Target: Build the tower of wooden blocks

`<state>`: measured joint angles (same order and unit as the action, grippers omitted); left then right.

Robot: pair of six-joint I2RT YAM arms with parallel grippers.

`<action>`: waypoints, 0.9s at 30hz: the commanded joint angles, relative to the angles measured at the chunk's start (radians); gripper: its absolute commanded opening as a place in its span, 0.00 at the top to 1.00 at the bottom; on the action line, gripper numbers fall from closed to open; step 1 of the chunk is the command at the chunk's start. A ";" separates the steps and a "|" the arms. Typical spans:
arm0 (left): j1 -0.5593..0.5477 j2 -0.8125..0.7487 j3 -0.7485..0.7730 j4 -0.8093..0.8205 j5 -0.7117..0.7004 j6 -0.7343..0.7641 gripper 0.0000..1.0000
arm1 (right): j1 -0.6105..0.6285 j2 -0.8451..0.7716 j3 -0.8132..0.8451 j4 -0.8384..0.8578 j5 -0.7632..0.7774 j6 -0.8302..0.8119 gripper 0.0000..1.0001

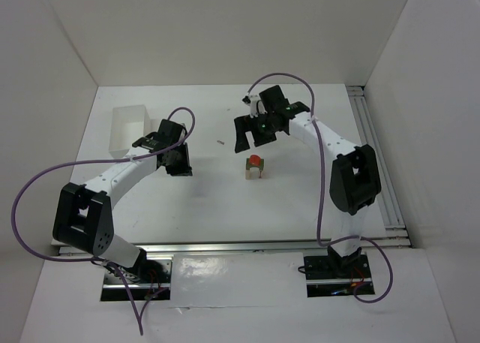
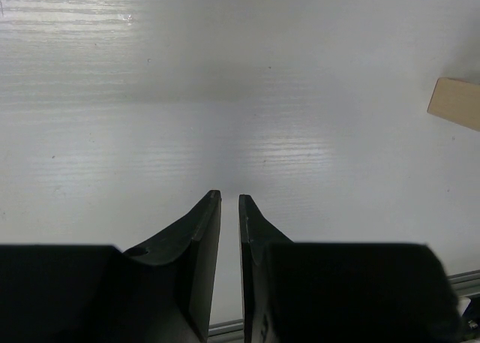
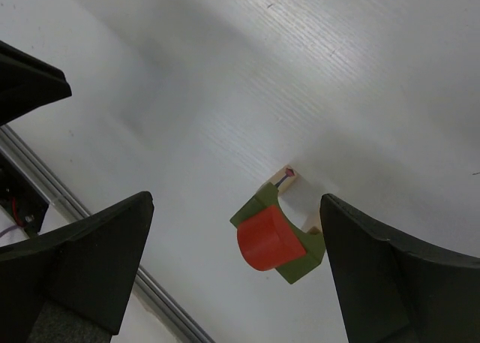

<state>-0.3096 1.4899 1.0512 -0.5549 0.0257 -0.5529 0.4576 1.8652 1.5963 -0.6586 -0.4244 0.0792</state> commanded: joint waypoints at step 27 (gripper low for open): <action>0.006 0.009 0.015 0.001 -0.001 -0.001 0.72 | 0.066 0.061 0.016 -0.115 -0.040 -0.093 0.01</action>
<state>-0.3096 1.4899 1.0512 -0.5549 0.0257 -0.5529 0.5148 1.9335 1.5963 -0.7395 -0.4572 0.0040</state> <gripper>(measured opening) 0.285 0.990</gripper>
